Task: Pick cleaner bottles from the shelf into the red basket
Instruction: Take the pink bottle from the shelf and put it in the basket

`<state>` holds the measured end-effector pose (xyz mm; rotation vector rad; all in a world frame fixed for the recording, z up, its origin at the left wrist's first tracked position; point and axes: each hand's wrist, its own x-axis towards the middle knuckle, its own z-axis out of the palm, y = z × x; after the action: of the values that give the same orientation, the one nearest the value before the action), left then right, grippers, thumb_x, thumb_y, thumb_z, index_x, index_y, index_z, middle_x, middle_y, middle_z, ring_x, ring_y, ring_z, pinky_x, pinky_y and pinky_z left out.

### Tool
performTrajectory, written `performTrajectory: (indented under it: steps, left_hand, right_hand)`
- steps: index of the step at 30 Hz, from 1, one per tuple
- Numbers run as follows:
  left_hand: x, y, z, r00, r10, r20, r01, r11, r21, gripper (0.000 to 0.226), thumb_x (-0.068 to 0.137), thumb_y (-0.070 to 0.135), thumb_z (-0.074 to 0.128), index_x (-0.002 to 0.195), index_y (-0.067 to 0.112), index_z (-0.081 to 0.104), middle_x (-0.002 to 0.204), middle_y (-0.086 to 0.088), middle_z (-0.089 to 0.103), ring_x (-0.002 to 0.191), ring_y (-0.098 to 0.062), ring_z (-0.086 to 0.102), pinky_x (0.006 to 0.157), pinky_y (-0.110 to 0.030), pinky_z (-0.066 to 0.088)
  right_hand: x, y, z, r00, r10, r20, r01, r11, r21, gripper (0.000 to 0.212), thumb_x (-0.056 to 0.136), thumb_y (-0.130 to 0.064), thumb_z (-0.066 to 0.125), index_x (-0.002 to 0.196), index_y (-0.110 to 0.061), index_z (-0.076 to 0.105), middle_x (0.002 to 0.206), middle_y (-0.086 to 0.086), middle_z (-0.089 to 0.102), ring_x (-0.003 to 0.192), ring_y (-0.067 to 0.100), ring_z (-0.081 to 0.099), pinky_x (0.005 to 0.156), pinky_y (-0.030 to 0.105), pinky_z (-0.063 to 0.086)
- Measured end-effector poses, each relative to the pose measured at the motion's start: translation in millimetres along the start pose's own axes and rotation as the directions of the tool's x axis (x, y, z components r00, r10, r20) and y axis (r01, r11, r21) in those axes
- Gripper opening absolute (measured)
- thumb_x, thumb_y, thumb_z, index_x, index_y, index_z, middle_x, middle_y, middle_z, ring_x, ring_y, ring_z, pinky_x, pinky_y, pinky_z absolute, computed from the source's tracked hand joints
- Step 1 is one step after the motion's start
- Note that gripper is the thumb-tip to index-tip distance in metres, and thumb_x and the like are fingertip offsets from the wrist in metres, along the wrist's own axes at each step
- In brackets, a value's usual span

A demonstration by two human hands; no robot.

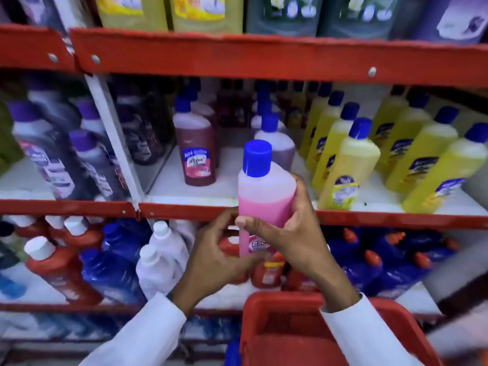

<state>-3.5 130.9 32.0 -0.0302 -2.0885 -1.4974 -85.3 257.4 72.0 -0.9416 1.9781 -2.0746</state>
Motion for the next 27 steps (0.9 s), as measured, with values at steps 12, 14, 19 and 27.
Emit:
performTrajectory:
  steps: [12,14,19,27]
  left_hand:
    - [-84,-125,136,0.887,-0.432,0.166,0.414,0.9,0.135,0.058,0.058,0.027,0.088,0.111,0.034,0.067,0.102,0.017,0.076,0.098,-0.008,0.071,0.085,-0.036,0.06]
    - [-100,-155,155,0.823,-0.525,0.217,0.498,0.851,0.167,0.063,0.058,0.018,0.089,0.116,0.025,0.067,0.11,0.004,0.075,0.103,-0.015,0.07,0.088,-0.045,0.058]
    - [-141,-220,191,0.678,-0.722,0.136,0.7,0.691,0.179,0.056,0.051,0.013,0.078,0.103,0.033,0.073,0.108,-0.006,0.074,0.1,-0.019,0.067,0.088,-0.051,0.057]
    - [-159,-240,220,0.523,-0.846,-0.105,0.832,0.48,0.278,0.044,0.068,-0.021,0.066,0.069,0.021,0.077,0.061,0.016,0.067,0.054,0.006,0.056,0.054,-0.009,0.043]
  right_hand:
    - [-102,138,-121,0.965,0.257,0.058,-0.207,0.874,-0.44,0.074,0.047,-0.035,0.095,0.115,-0.023,0.068,0.106,-0.01,0.075,0.096,0.005,0.069,0.086,0.018,0.052]
    - [-116,170,-132,0.943,0.328,0.059,-0.263,0.841,-0.472,0.069,0.044,-0.033,0.092,0.109,-0.022,0.071,0.101,-0.008,0.077,0.091,0.006,0.07,0.083,0.018,0.051]
    - [-150,248,-133,0.858,0.512,0.035,-0.437,0.765,-0.474,0.06,0.046,-0.02,0.091,0.103,-0.017,0.074,0.097,-0.004,0.078,0.088,0.008,0.071,0.081,0.024,0.054]
    - [-171,309,-121,0.791,0.611,0.016,-0.547,0.72,-0.427,0.044,0.054,0.011,0.08,0.095,-0.004,0.074,0.09,0.006,0.077,0.076,-0.02,0.063,0.069,0.002,0.043]
